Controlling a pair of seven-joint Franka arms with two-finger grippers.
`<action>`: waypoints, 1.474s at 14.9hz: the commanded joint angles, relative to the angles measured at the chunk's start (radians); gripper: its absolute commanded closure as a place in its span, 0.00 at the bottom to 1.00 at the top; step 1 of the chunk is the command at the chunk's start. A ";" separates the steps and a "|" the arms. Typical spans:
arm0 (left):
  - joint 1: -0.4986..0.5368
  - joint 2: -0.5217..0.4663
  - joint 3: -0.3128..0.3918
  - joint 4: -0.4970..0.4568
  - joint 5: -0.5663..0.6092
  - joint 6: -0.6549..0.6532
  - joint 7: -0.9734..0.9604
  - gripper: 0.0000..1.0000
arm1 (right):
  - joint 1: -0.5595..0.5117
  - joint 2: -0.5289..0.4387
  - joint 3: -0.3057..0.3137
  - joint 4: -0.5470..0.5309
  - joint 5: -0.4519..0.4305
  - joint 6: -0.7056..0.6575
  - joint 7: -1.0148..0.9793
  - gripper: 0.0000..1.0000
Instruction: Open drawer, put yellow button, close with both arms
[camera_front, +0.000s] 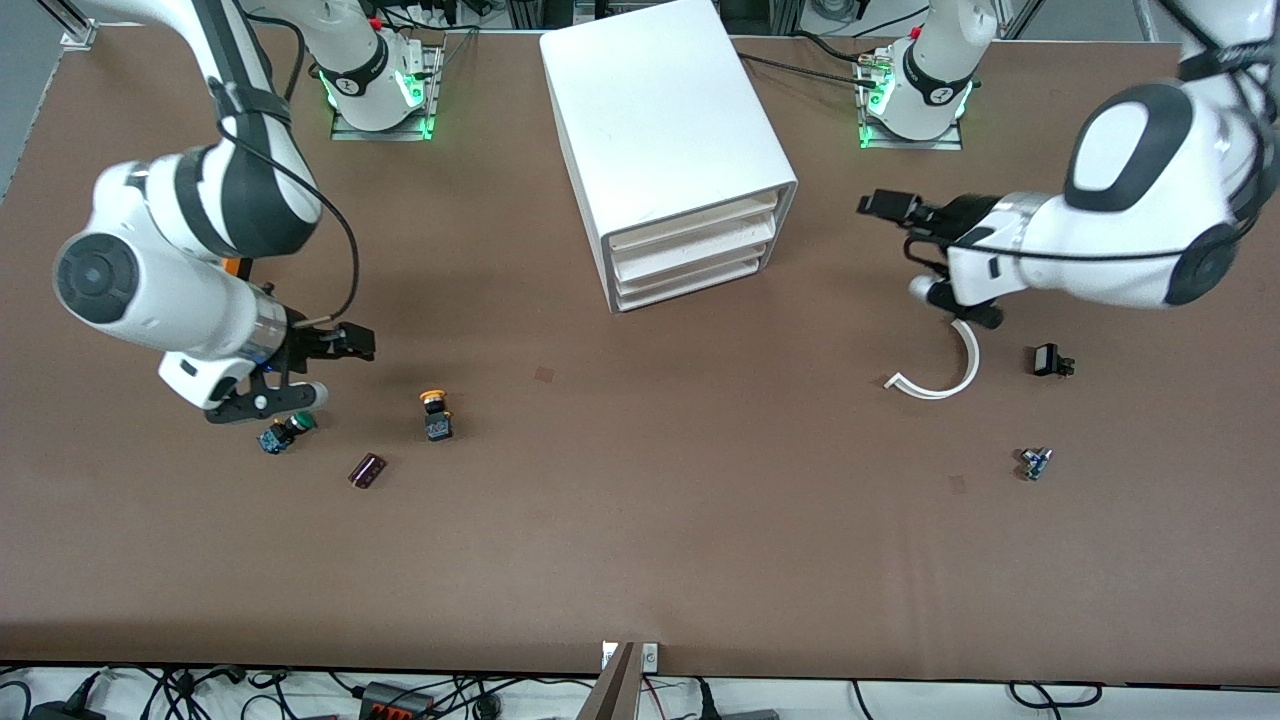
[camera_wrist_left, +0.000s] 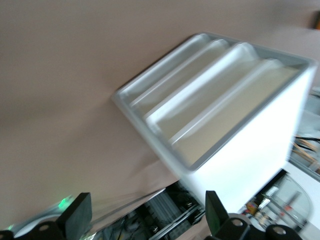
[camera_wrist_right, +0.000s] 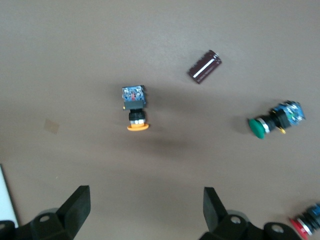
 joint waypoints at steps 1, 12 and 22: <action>-0.005 0.011 -0.003 -0.092 -0.181 0.119 0.182 0.00 | 0.026 0.099 -0.006 0.016 0.008 0.092 -0.003 0.00; -0.005 0.150 -0.101 -0.320 -0.573 0.241 0.627 0.10 | 0.107 0.311 -0.006 0.068 -0.056 0.266 0.020 0.00; -0.007 0.176 -0.147 -0.397 -0.657 0.229 0.790 0.55 | 0.098 0.366 -0.007 0.070 -0.044 0.324 0.017 0.55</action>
